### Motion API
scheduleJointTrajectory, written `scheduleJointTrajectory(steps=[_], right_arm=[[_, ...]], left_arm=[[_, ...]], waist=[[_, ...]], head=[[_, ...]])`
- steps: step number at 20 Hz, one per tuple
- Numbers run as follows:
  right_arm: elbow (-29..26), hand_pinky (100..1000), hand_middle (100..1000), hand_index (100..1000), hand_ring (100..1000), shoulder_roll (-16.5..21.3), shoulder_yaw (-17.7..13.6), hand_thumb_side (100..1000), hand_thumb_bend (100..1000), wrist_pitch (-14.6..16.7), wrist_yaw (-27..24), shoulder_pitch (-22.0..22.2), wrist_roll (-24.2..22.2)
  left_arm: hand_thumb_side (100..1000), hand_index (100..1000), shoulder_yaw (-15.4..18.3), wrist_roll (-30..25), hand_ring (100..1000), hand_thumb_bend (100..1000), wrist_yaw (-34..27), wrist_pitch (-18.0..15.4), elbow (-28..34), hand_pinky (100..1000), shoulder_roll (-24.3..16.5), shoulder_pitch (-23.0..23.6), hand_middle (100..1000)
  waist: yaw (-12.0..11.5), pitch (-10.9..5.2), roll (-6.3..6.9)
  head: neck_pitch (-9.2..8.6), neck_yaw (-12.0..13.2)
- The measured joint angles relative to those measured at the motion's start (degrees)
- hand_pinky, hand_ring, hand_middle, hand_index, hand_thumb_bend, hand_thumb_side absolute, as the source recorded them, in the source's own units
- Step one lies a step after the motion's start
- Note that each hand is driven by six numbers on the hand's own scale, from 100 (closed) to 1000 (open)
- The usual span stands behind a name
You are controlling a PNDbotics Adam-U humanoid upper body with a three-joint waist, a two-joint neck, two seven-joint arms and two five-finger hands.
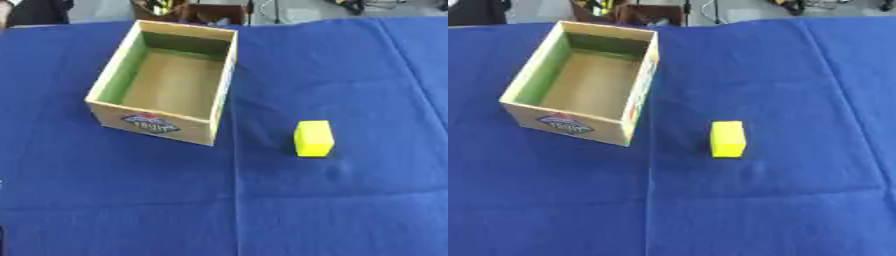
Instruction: Pick up objects on the table and place them in the box.
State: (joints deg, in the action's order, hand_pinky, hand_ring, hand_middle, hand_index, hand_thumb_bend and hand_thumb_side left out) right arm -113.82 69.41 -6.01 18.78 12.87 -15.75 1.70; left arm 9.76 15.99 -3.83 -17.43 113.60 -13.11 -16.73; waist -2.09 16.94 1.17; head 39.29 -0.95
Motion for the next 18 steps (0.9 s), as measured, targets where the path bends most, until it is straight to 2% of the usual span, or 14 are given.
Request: scheduleJointTrajectory(steps=[6, 12, 15, 18], right_arm=[[0.0, 809, 792, 927, 857, 3.6, 3.7, 1000, 625, -1.3, 4.6, -1.6, -7.1], [0.0, 813, 795, 943, 871, 4.5, 7.2, 1000, 674, -3.5, 5.8, -4.5, -15.1], [0.0, 820, 801, 946, 879, 4.5, 8.7, 932, 699, -5.0, 5.7, -6.2, -19.0], [0.0, 822, 802, 944, 881, 4.5, 10.4, 904, 704, -6.5, 5.5, -8.5, -22.9]], left_arm=[[1000, 767, -0.4, -0.4, 590, 174, -0.2, 0.0, 0.0, 483, 0.0, 0.0, 653], [1000, 766, -0.7, -0.7, 590, 174, -0.4, 0.1, 0.0, 483, 0.0, 0.0, 653], [1000, 765, -0.7, -0.9, 590, 174, -0.5, 0.2, 0.0, 483, 0.0, 0.0, 653], [1000, 765, -1.0, -1.0, 590, 174, -0.6, 0.2, 0.0, 483, 0.0, 0.0, 653]], waist=[[-0.4, 0.0, -0.21], [-0.7, -0.01, -0.46], [-1.0, -0.01, -0.62], [-1.3, -0.01, -0.67]], head=[[0.0, -0.6], [-0.01, -1.2], [-0.02, -1.5], [-0.02, -1.9]])
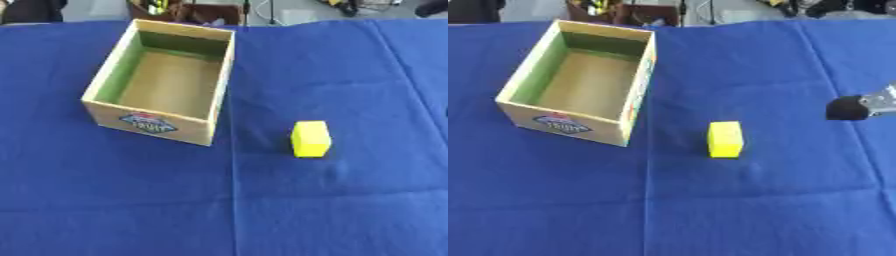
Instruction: Pick up objects on the table and place them in the box.
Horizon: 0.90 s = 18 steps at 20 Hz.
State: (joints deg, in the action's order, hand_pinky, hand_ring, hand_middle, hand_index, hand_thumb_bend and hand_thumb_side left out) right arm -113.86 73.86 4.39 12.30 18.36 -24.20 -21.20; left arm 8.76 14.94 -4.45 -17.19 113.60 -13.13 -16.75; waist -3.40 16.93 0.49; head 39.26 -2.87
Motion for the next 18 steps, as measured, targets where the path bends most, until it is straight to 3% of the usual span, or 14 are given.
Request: scheduleJointTrajectory(steps=[9, 18], right_arm=[[0.0, 824, 800, 937, 882, -3.1, 4.8, 846, 711, -4.5, -0.8, -6.1, -9.4], [0.0, 820, 796, 934, 878, -7.4, 8.3, 811, 707, -8.5, 0.3, -10.6, -14.1]], left_arm=[[1000, 763, -0.4, -0.5, 590, 172, -0.3, 0.3, 0.0, 483, 0.0, -0.1, 653], [1000, 762, -0.7, -1.0, 589, 171, -0.6, 0.4, 0.0, 483, 0.1, -0.3, 653]], waist=[[-0.7, -0.01, -0.18], [-1.0, -0.01, -0.17]], head=[[-0.01, -0.7], [-0.01, -0.8]])
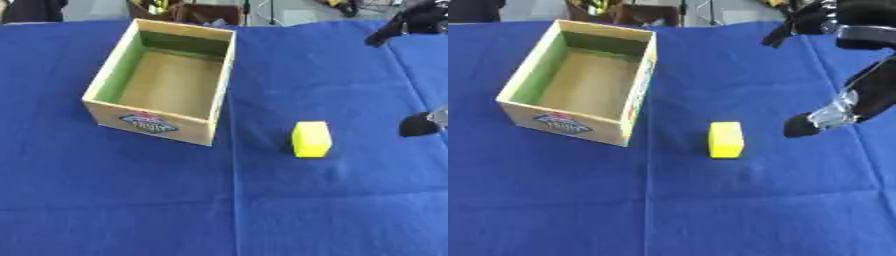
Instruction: Pick up objects on the table and place them in the box.
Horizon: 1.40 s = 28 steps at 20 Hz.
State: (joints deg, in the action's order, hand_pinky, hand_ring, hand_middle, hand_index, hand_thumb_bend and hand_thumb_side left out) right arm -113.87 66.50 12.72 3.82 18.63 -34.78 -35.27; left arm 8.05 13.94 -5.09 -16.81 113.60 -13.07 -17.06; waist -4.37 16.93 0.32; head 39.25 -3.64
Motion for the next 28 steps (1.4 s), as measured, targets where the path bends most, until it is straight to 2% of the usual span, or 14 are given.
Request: scheduleJointTrajectory(steps=[6, 14, 15, 16, 21, 28], right_arm=[[0.8, 817, 806, 937, 879, -4.5, 3.5, 770, 716, -2.2, 2.8, -4.2, -4.4], [4.1, 820, 817, 942, 884, -7.6, 6.7, 696, 729, -0.7, 6.8, -6.6, -8.6], [4.2, 821, 819, 943, 885, -7.8, 6.8, 668, 776, -0.6, 7.0, -6.6, -8.9], [4.3, 821, 819, 944, 885, -7.9, 7.0, 689, 733, -0.6, 7.1, -6.6, -9.3], [4.3, 820, 817, 943, 883, -8.5, 7.8, 686, 733, -0.4, 7.3, -6.6, -11.3], [4.5, 798, 779, 927, 864, -10.6, 9.9, 755, 711, -1.1, 8.1, -8.8, -12.2]], left_arm=[[1000, 761, 0.0, -0.3, 589, 170, -0.3, 0.1, 0.0, 483, 0.0, 0.0, 653], [1000, 760, 0.0, -0.4, 589, 167, -0.4, 0.1, 0.0, 483, 0.1, 0.0, 652], [1000, 759, 0.0, -0.4, 589, 156, -0.4, 0.1, 0.0, 482, 0.1, 0.0, 652], [1000, 759, 0.0, -0.4, 589, 167, -0.4, 0.1, 0.0, 483, 0.1, 0.0, 652], [1000, 759, 0.0, -0.4, 589, 166, -0.4, 0.2, 0.0, 483, 0.1, 0.0, 652], [1000, 758, -0.1, -0.5, 589, 166, -0.4, 0.2, 0.0, 483, 0.2, 0.0, 653]], waist=[[-0.3, 0.0, 0.0], [-0.2, 0.0, 0.05], [-0.1, 0.03, 0.05], [0.1, 0.06, 0.05], [0.2, 0.27, 0.13], [0.6, 0.37, 0.22]], head=[[-0.01, -1.0], [-0.06, -1.7], [-0.07, -1.8], [-0.09, -1.8], [-0.55, -1.8], [-0.57, -1.7]])
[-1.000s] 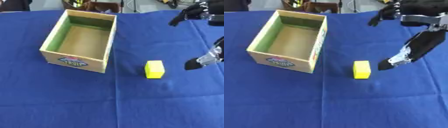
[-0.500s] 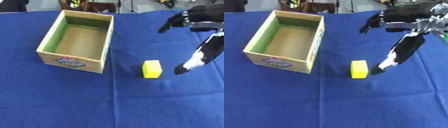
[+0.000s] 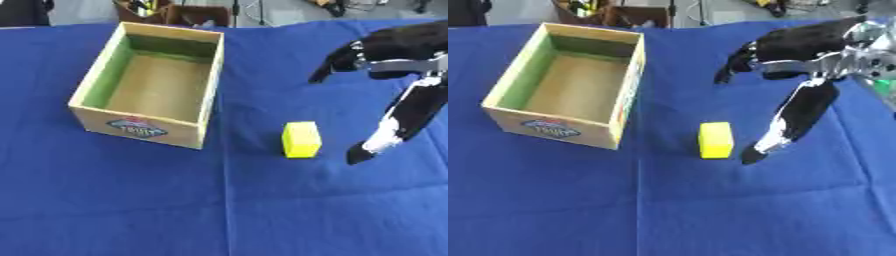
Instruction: Pick up objects on the table and place them in the box.
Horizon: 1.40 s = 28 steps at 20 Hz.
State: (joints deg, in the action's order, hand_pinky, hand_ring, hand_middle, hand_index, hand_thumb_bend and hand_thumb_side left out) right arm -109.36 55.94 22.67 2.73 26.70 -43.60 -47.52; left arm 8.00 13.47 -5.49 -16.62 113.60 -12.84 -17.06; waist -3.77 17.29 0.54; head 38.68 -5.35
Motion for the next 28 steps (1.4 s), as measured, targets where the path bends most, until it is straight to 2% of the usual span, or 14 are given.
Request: scheduleJointTrajectory(steps=[6, 14, 24, 25, 28], right_arm=[[2.5, 793, 777, 925, 863, -2.9, 1.8, 758, 660, -0.6, 2.5, -1.5, 0.7], [8.6, 787, 756, 909, 858, -6.8, 3.7, 750, 585, 0.7, 7.8, -1.8, 2.7], [13.2, 780, 725, 888, 852, -9.7, 4.5, 674, 624, 2.4, 12.1, -0.9, 5.3], [13.3, 769, 673, 839, 842, -9.8, 4.5, 610, 696, 2.5, 12.2, -0.8, 5.3], [13.4, 766, 662, 833, 840, -10.2, 4.5, 601, 705, 2.8, 12.6, -0.8, 5.6]], left_arm=[[1000, 758, 0.0, -0.1, 590, 168, 0.0, 0.1, 0.0, 484, 0.3, 0.0, 653], [1000, 758, -0.3, -0.2, 590, 168, 0.0, 0.0, 0.0, 484, 0.3, 0.0, 653], [1000, 757, -0.3, -0.3, 590, 165, 0.0, 0.0, 0.0, 484, 0.3, -0.1, 653], [1000, 757, -0.3, -0.3, 590, 164, 0.0, 0.0, 0.0, 484, 0.3, -0.1, 653], [1000, 757, -0.3, -0.4, 590, 165, 0.0, 0.1, 0.0, 484, 0.4, -0.1, 653]], waist=[[0.3, 0.04, 0.02], [0.3, 0.14, 0.06], [0.3, 0.58, 0.1], [0.3, 0.58, 0.1], [0.3, 0.72, 0.1]], head=[[0.0, 0.0], [0.01, -0.3], [0.01, -0.3], [0.01, -0.3], [0.0, -0.3]])
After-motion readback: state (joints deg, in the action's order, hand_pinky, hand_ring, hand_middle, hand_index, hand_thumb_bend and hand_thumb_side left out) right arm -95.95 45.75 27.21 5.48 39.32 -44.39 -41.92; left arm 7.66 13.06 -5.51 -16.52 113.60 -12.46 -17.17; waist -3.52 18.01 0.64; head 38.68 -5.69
